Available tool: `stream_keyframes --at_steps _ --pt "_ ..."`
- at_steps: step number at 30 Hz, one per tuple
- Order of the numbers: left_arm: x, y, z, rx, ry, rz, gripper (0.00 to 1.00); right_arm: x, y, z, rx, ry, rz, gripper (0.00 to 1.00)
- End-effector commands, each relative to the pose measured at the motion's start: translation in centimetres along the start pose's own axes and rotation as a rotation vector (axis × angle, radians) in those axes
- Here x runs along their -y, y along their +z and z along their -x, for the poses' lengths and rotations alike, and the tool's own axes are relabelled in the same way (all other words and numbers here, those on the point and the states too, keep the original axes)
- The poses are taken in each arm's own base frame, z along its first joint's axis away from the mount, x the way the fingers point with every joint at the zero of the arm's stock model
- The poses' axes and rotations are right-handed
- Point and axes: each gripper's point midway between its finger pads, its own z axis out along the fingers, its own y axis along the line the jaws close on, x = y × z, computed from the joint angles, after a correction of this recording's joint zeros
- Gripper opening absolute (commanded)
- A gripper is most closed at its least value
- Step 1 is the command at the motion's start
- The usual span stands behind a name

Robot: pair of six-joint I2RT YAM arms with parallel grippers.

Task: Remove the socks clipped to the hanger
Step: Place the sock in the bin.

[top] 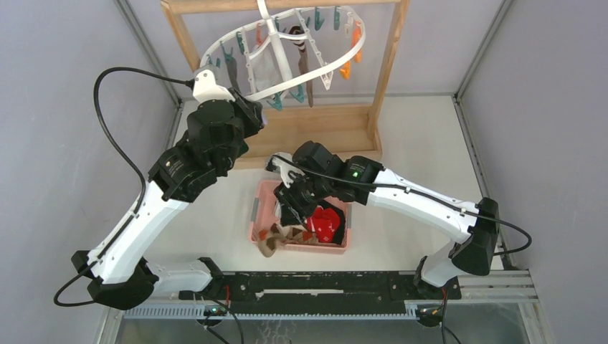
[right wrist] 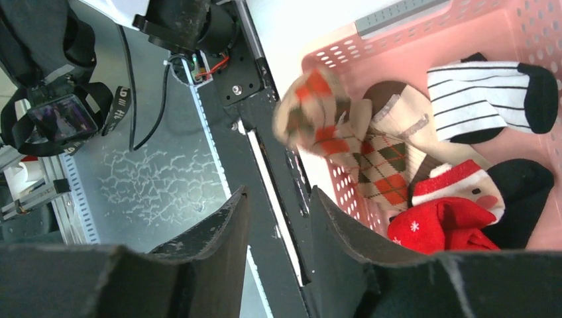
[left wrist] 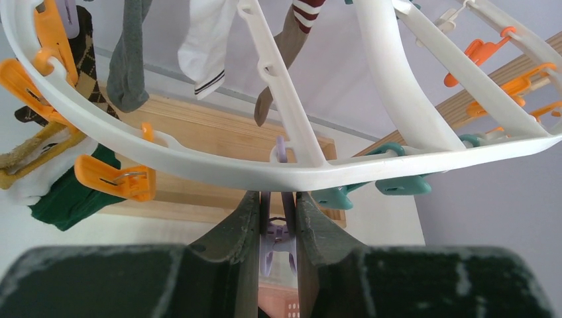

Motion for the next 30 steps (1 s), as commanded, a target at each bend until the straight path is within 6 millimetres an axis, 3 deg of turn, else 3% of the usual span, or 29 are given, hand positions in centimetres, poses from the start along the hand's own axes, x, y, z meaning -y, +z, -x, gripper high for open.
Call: stream_keyframes --at_steps 1,13,24,30 --pt "-0.2 -0.8 -0.4 -0.034 0.009 -0.020 0.20 -0.2 -1.2 0.6 0.042 -0.001 -0.018 0.46" --pt "1.4 -0.3 -1.4 -0.083 0.002 -0.072 0.22 0.6 -3.0 0.3 0.073 0.014 -0.065 0.46" --pt "4.3 1.0 -2.3 -0.138 0.008 -0.138 0.23 0.3 -1.6 -1.9 0.020 0.021 -0.027 0.45" --pt "5.9 1.8 -3.0 -0.170 0.016 -0.173 0.26 0.2 -0.5 -1.9 0.011 0.005 -0.022 0.45"
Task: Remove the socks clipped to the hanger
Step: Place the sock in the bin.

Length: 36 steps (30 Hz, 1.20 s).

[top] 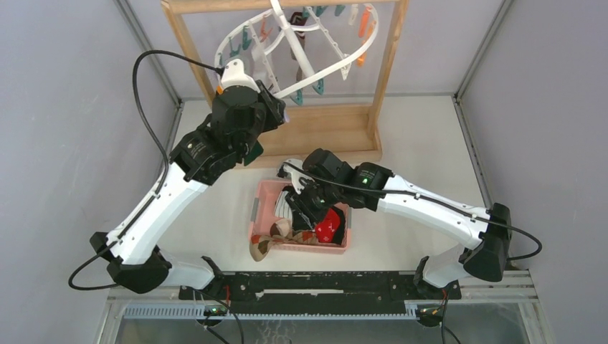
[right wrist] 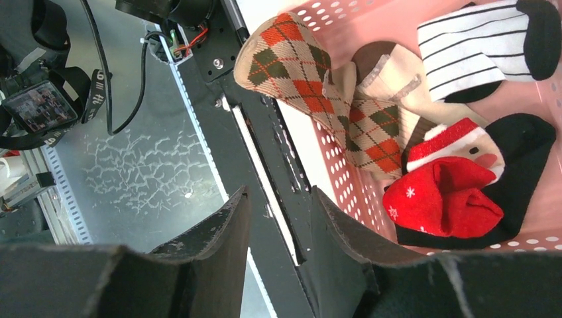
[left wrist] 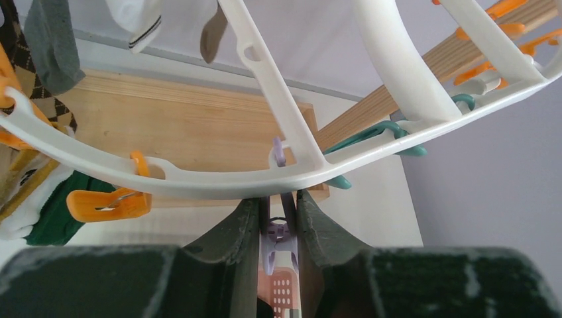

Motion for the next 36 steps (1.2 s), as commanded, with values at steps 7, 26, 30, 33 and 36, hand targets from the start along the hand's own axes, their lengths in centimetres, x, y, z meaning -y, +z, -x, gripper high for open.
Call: stream_keyframes --at_steps 7,26,30,33,36 --pt "2.6 -0.4 0.7 -0.053 0.029 -0.088 0.41 -1.2 2.2 1.6 0.040 -0.047 0.046 0.46" --pt "-1.0 -3.8 2.3 -0.026 0.072 -0.012 1.00 -1.1 5.2 0.7 -0.021 -0.064 0.064 0.47" --pt "-1.3 -5.3 3.3 -0.011 0.051 -0.024 1.00 -1.4 5.8 0.8 -0.040 -0.080 0.070 0.47" --pt "-2.1 -6.5 3.6 -0.003 0.034 -0.019 1.00 -1.7 6.3 0.8 -0.055 -0.095 0.070 0.47" --pt "-3.2 -7.5 3.9 0.011 0.017 -0.002 1.00 -1.8 7.0 0.9 -0.073 -0.101 0.065 0.48"
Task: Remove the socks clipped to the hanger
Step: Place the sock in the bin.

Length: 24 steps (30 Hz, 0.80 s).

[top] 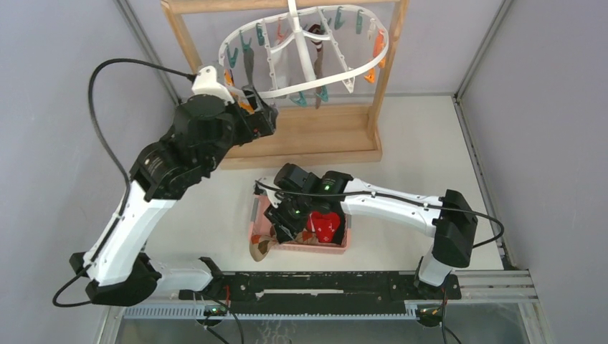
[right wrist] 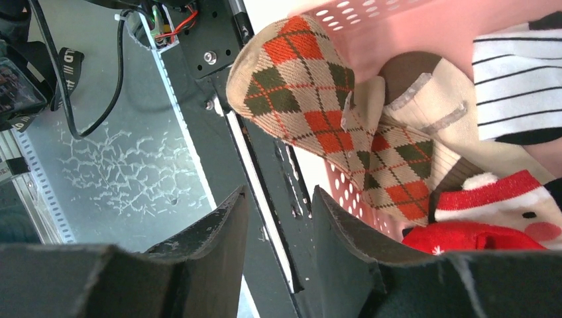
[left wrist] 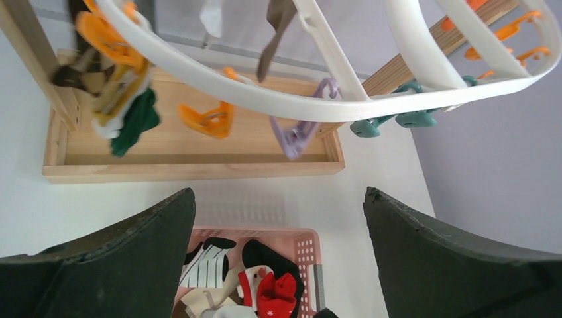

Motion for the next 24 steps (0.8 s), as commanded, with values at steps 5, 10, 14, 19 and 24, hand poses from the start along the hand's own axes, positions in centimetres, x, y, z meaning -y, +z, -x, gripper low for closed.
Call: stream_keyframes --at_steps 5,10,14,19,24 --pt "-2.9 -3.8 1.8 0.070 -0.067 0.035 1.00 -1.3 0.5 2.5 0.017 -0.067 0.016 0.48" --pt "-4.2 -4.7 0.6 0.048 -0.083 0.056 1.00 -1.3 1.6 2.2 -0.028 -0.066 0.015 0.51" --pt "-5.4 -5.6 -0.1 0.040 -0.096 0.074 1.00 -1.7 2.2 1.8 -0.048 -0.076 0.016 0.66" --pt "-6.6 -6.4 -0.9 0.030 -0.106 0.090 1.00 -2.1 3.2 1.5 -0.069 -0.084 0.024 0.67" --pt "-7.0 -6.8 -1.3 0.019 -0.110 0.092 1.00 -2.0 4.2 1.4 -0.090 -0.084 0.018 0.67"
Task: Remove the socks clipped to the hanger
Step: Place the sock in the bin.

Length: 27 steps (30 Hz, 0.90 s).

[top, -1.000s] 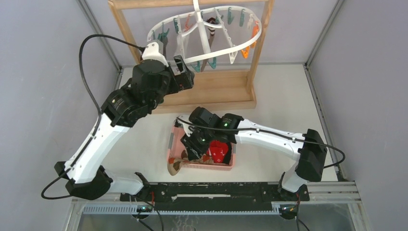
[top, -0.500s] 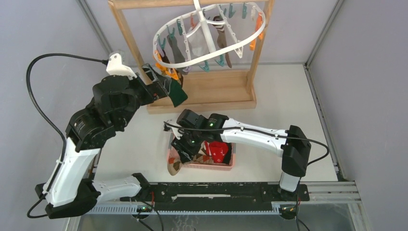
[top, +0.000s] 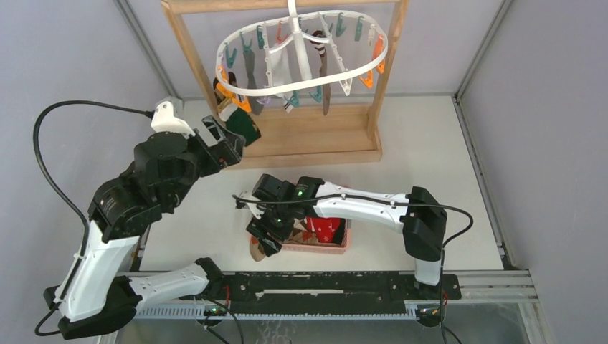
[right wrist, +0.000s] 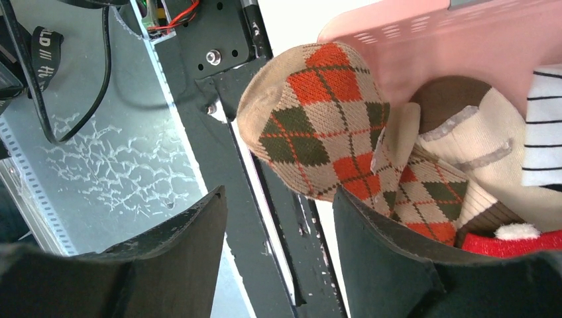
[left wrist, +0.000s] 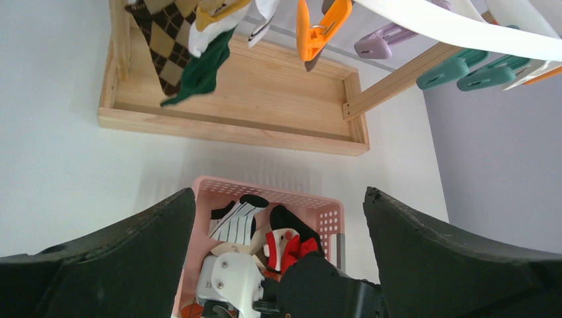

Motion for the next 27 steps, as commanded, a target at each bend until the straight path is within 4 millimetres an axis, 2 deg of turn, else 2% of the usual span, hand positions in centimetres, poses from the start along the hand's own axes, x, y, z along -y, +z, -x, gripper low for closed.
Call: stream_keyframes --at_steps 1,9,18,23,24,27 --pt "-0.6 -0.4 0.2 0.015 -0.026 0.013 1.00 -0.6 0.0 1.6 0.030 -0.033 0.000 0.67" --pt "-0.9 -0.6 0.0 0.009 -0.021 0.016 1.00 -0.2 1.1 1.6 0.001 -0.023 0.001 0.60" --pt "-1.1 -0.8 -0.1 0.005 -0.017 0.017 1.00 0.4 1.7 1.9 -0.006 -0.005 0.011 0.40" --pt "-1.3 -0.8 -0.1 0.006 -0.017 0.020 1.00 1.2 1.8 2.3 -0.003 0.007 -0.008 0.36" --pt "-1.3 -0.8 -0.1 0.007 -0.015 0.022 1.00 1.5 1.7 2.4 0.000 0.008 -0.019 0.39" --pt "-1.4 -0.9 -0.1 0.007 -0.014 0.024 1.00 1.9 1.5 2.5 0.002 -0.014 -0.054 0.63"
